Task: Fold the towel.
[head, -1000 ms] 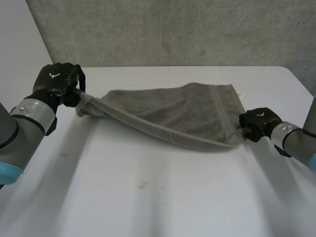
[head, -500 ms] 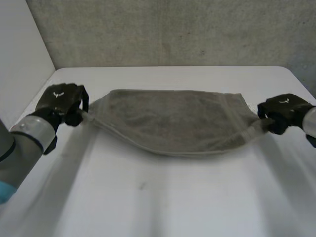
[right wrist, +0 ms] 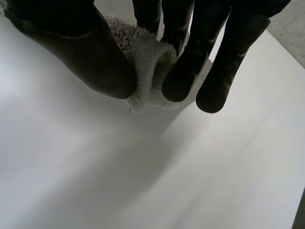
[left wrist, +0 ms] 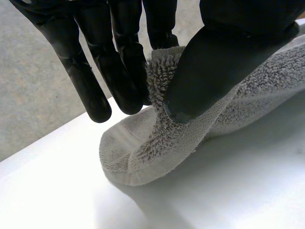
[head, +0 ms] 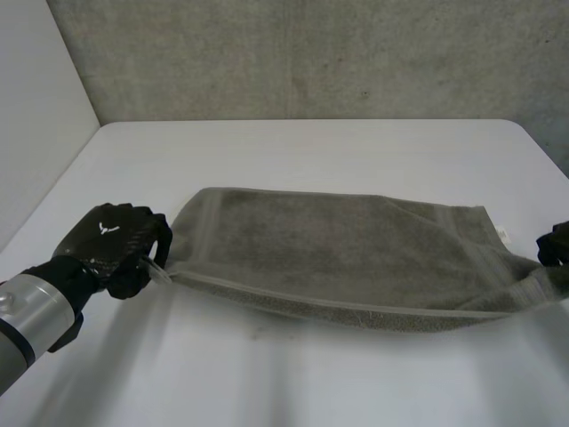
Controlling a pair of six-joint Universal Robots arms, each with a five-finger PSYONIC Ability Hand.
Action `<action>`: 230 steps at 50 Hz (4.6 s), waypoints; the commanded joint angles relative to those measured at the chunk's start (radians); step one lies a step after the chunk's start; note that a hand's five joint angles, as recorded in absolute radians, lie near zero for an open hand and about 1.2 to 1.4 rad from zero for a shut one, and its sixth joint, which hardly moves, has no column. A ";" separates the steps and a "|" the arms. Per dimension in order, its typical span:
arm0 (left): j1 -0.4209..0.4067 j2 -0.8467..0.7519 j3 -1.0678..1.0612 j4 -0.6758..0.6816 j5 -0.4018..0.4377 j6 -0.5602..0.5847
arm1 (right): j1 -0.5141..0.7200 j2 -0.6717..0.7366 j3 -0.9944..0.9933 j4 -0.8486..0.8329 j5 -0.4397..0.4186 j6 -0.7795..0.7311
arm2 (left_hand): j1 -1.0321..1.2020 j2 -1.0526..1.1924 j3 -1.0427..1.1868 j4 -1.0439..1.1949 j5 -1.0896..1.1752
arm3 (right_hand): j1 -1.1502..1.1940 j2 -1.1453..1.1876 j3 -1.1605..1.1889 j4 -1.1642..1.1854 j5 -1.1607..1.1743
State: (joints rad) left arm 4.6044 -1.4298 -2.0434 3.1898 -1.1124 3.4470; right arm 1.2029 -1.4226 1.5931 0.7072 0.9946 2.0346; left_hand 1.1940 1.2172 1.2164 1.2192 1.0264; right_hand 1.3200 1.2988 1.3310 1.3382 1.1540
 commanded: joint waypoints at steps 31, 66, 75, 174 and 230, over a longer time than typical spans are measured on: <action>-0.085 -0.779 0.744 0.090 0.003 0.021 | 0.277 0.564 -0.576 -0.239 0.188 0.460 | 0.202 0.179 0.180 0.177 0.195 | 0.076 0.097 0.065 0.058 0.068; -0.190 -1.252 1.421 -0.004 -0.150 0.014 | 0.380 0.880 -1.027 -0.249 0.394 0.538 | -1.019 -1.043 -1.042 -1.045 -1.026 | -1.145 -1.124 -1.156 -1.164 -1.154; -0.199 -1.157 1.428 -0.004 -0.179 0.004 | 0.382 0.763 -1.067 -0.288 0.388 0.630 | -1.019 -1.043 -1.042 -1.045 -1.026 | -1.145 -1.124 -1.156 -1.164 -1.154; -0.188 -0.735 0.737 0.042 -0.291 -0.069 | 0.276 0.481 -0.123 -0.830 0.347 0.258 | -0.969 -0.992 -0.991 -0.994 -0.976 | 0.076 0.097 0.065 0.058 0.068; -0.240 -0.552 0.571 0.102 -0.274 -0.137 | 0.873 0.335 -0.225 -0.882 0.401 0.635 | -0.980 -1.004 -1.003 -1.006 -0.987 | -1.145 -1.124 -1.156 -1.164 -1.154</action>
State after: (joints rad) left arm 4.4030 -1.9973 -1.5006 3.2939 -1.3861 3.3448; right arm 2.2242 -0.9628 1.2611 -0.1945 1.4047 2.3521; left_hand 0.2034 0.1968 0.1980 0.1968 0.0372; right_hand 0.2328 0.2422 0.2375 0.2544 0.0660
